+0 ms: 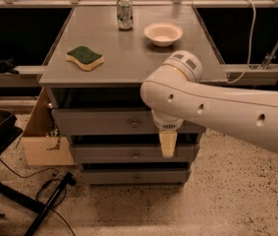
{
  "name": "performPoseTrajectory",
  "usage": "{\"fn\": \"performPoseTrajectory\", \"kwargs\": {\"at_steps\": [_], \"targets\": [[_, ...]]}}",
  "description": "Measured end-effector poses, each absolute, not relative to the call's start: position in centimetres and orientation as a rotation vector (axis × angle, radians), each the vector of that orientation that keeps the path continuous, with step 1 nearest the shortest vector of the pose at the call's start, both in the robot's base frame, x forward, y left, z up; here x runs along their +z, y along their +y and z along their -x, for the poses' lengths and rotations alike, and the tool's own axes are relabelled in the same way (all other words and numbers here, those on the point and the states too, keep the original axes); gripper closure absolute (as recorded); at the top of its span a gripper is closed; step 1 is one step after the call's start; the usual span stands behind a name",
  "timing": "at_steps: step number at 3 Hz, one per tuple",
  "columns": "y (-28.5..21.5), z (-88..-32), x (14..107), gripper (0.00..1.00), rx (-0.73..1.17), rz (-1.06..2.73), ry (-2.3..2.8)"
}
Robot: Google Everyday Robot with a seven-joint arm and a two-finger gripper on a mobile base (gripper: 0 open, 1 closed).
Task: Open top drawer
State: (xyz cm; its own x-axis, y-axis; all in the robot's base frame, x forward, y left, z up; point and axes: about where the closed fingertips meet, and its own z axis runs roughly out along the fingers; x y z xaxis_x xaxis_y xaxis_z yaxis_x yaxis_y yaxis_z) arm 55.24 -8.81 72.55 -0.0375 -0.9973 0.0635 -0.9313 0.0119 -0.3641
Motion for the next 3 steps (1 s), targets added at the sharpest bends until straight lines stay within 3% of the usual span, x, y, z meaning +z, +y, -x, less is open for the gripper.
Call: {"fn": "performPoseTrajectory", "kwargs": {"at_steps": [2, 3], "targets": [[-8.8, -61.5, 67.0, 0.00, -0.290, 2.015, 2.074], [-9.1, -62.6, 65.2, 0.18, -0.235, 2.011, 2.098]]}}
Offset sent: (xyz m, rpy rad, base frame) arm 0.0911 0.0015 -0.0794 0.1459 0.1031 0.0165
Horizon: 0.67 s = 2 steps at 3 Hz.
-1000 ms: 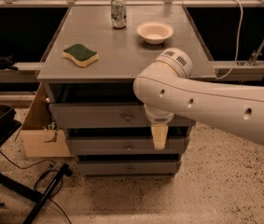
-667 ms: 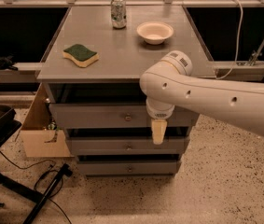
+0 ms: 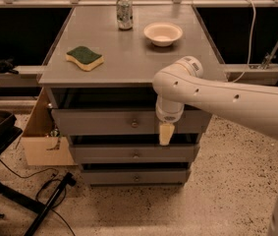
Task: Open top drawer
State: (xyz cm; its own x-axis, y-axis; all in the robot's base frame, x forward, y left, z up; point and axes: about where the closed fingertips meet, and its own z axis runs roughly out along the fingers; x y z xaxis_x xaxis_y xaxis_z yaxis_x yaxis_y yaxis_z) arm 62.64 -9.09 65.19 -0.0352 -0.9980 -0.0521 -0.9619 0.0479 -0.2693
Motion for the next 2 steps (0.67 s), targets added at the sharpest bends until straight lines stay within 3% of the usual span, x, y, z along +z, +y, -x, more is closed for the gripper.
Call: {"fn": "performPoseTrajectory", "kwargs": {"at_steps": [1, 2], "targets": [[-10.11, -61.70, 63.72, 0.42, -0.184, 1.990, 2.141], [-10.30, -61.49, 63.94, 0.73, -0.176, 1.988, 2.149]]}}
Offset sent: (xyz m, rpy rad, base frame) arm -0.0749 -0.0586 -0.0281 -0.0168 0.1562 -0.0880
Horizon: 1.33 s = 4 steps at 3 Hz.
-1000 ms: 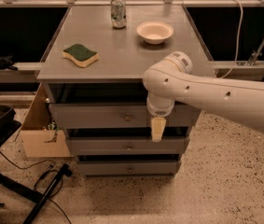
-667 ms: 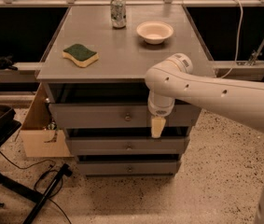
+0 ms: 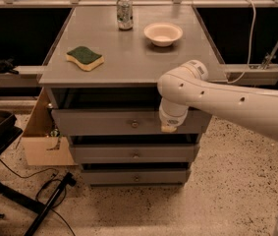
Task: Open top drawer
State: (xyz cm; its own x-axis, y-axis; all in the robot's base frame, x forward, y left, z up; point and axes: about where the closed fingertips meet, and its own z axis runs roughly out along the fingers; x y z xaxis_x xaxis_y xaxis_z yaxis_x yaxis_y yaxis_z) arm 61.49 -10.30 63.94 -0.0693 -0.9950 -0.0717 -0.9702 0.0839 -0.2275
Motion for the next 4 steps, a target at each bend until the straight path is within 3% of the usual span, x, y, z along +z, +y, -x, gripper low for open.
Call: {"fn": "performPoseTrajectory", "kwargs": {"at_steps": [1, 4], "targets": [[-10.3, -61.5, 64.1, 0.96, -0.176, 1.988, 2.149], [-10.0, -61.1, 65.3, 1.00, -0.168, 2.012, 2.144]]}}
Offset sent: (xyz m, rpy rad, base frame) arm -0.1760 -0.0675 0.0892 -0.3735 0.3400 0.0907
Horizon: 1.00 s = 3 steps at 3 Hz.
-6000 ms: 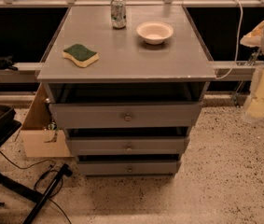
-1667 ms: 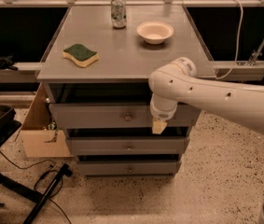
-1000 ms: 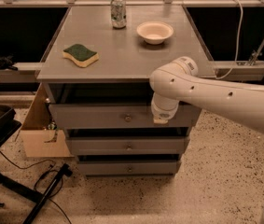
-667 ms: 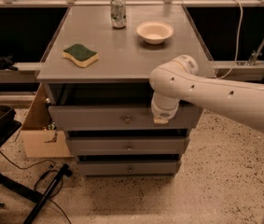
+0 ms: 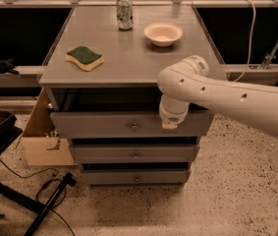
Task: Open top drawer
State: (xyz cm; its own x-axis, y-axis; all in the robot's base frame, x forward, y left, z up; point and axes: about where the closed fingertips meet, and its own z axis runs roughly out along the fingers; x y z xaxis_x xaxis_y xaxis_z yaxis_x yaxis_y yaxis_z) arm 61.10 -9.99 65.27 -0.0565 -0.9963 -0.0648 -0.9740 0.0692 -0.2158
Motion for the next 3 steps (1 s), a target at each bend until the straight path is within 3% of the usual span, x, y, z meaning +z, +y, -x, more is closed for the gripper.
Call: {"fn": "performPoseTrajectory", "kwargs": {"at_steps": [3], "targets": [[-10.06, -60.84, 66.59, 1.00, -0.166, 2.037, 2.146]]}}
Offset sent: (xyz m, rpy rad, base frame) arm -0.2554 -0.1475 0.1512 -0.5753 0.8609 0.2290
